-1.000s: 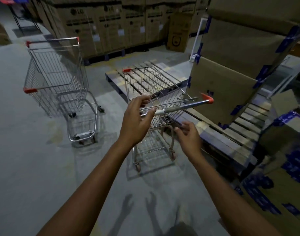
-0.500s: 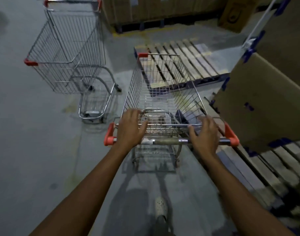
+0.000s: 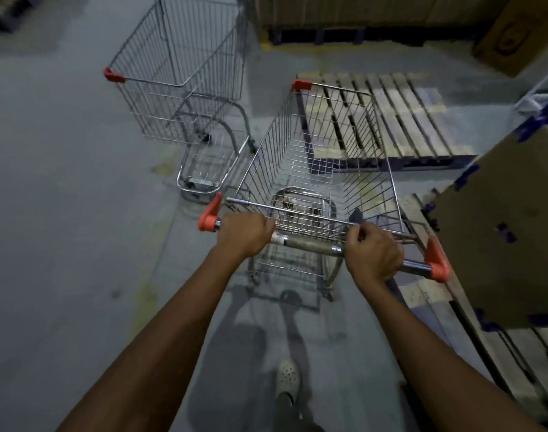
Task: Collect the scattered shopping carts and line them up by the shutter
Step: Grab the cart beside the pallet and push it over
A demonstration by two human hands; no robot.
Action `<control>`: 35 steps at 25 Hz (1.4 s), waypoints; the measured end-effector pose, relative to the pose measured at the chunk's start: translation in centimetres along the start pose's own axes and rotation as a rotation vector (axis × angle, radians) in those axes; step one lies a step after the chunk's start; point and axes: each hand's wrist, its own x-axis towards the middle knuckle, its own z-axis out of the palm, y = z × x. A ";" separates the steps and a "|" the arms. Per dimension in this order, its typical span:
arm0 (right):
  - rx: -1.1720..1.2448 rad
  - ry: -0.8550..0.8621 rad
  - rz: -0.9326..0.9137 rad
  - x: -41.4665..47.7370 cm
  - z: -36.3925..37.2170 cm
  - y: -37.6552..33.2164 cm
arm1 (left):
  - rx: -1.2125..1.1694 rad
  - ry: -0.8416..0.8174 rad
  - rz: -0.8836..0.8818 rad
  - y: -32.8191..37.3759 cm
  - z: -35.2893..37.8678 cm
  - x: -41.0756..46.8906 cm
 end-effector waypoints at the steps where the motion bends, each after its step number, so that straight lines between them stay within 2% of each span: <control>1: -0.004 -0.015 -0.008 -0.3 0.2 -0.8 | -0.003 -0.006 -0.001 -0.7 -0.3 -0.2; 7: 0.021 -0.091 -0.085 -5.1 0.2 -3.5 | 0.013 0.063 -0.068 -4.4 0.1 -6.3; 12: 0.021 -0.128 -0.169 -12.9 0.4 -6.5 | -0.002 0.092 -0.151 -9.0 -0.2 -15.8; 17: 0.066 -0.163 -0.332 -23.2 -0.2 -11.6 | 0.005 0.116 -0.261 -15.7 -0.6 -26.6; 27: 0.127 -0.322 -0.722 -41.9 0.3 -22.2 | -0.013 0.212 -0.650 -27.9 1.2 -48.3; 35: 0.238 -0.481 -1.081 -54.4 3.4 -32.9 | -0.027 0.277 -1.055 -34.7 2.1 -62.7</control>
